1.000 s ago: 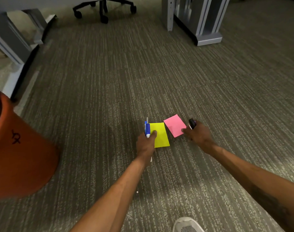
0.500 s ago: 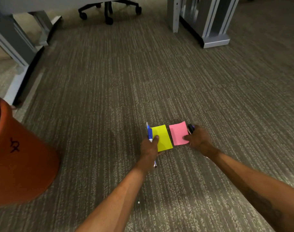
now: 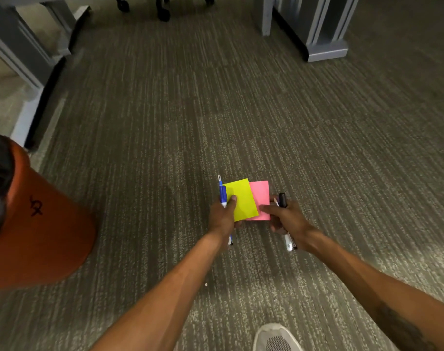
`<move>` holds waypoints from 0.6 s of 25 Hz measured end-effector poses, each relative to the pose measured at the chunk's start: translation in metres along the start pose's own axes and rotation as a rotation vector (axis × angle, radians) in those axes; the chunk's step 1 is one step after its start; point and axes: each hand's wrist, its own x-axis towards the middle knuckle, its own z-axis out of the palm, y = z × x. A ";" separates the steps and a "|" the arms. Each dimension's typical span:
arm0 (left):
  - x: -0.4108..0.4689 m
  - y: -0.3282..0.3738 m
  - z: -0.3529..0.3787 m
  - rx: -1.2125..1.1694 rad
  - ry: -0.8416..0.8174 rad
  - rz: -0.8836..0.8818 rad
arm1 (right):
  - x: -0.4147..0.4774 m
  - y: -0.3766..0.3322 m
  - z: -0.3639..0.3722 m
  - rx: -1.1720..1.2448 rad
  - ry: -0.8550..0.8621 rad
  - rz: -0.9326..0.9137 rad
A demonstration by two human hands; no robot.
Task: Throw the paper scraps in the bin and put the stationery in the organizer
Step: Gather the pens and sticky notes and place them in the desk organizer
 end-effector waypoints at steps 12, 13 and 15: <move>-0.105 0.111 -0.029 0.106 0.002 -0.097 | -0.108 -0.131 0.013 -0.012 -0.285 0.058; -0.118 0.125 -0.033 0.100 0.006 -0.099 | -0.122 -0.148 0.013 -0.012 -0.284 0.052; -0.144 0.156 -0.041 0.053 0.011 -0.081 | -0.151 -0.184 0.013 0.013 -0.291 0.049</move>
